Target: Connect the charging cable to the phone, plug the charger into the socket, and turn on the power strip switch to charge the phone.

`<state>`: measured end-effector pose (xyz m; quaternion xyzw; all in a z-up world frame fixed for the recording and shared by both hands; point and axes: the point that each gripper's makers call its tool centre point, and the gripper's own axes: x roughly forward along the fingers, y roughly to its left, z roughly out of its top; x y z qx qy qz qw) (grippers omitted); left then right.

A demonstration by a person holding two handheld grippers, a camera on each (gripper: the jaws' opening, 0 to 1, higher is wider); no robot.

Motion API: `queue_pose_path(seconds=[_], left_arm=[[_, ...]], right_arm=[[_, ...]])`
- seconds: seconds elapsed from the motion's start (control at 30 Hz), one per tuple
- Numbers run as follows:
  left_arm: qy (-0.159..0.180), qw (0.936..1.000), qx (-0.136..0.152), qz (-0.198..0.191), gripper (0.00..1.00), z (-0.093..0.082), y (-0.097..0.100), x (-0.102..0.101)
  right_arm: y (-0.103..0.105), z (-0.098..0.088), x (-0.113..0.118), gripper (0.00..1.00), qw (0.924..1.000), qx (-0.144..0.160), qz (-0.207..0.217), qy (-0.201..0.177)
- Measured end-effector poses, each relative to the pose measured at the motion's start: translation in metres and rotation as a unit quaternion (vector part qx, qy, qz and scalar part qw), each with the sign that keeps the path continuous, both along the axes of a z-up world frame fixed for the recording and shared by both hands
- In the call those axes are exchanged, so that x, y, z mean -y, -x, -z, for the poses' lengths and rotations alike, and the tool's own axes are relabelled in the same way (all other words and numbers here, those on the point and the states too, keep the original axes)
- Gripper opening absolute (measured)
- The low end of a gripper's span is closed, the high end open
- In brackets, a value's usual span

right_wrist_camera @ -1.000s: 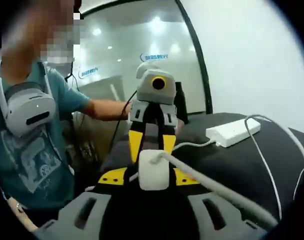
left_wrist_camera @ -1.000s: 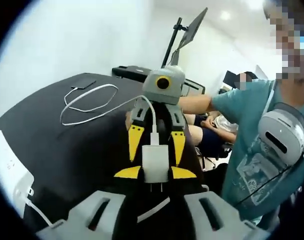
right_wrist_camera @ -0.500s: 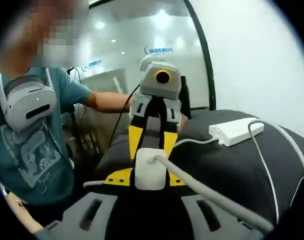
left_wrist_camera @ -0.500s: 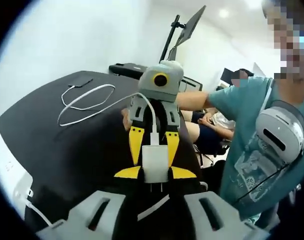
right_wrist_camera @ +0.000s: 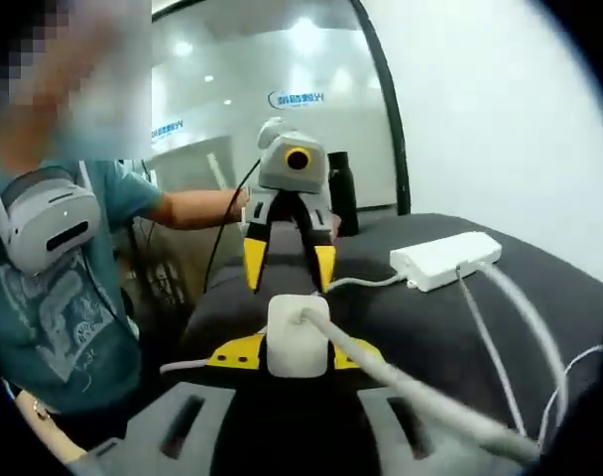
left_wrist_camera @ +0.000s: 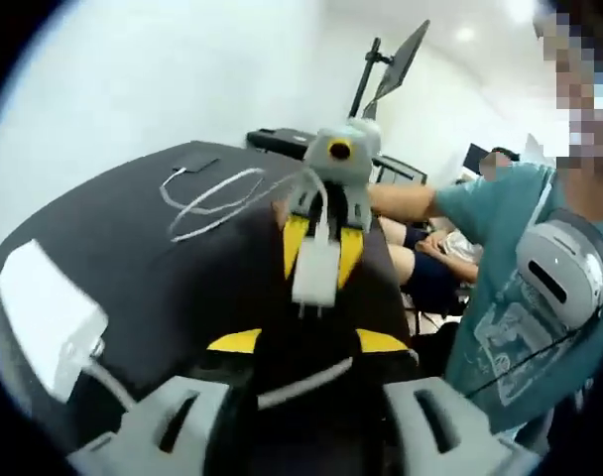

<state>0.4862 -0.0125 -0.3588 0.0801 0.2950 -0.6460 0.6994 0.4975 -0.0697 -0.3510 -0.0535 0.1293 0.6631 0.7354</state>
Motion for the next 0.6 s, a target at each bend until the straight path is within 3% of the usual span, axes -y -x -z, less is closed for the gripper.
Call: queue_pose_path(seconds=[0.13,0.23,0.3,0.4,0.53,0.6], left_arm=[[-0.033,0.9982,-0.049,-0.009,0.37,0.006,0.009,-0.029],[-0.055,0.9977,-0.035,-0.016,0.44,0.01,0.006,-0.041],[-0.074,0.9967,-0.029,-0.016,0.45,0.01,0.003,-0.051],[-0.092,0.9954,-0.028,-0.008,0.5,0.01,-0.001,-0.062],[-0.132,0.9909,-0.026,-0.011,0.6,0.01,-0.014,-0.078],[-0.155,0.9877,-0.006,-0.016,0.64,0.009,-0.025,-0.086]], right_arm=[[-0.012,-0.015,-0.001,0.21,0.999,0.019,-0.006,0.04],[-0.022,-0.023,-0.004,0.21,0.997,0.027,-0.014,0.071],[-0.034,-0.027,-0.007,0.21,0.9944,0.048,-0.007,0.094],[-0.048,-0.038,-0.015,0.21,0.9939,0.048,-0.002,0.099],[-0.076,-0.046,-0.024,0.21,0.9895,0.062,0.009,0.13],[-0.089,-0.047,-0.029,0.21,0.9878,0.063,0.008,0.142]])
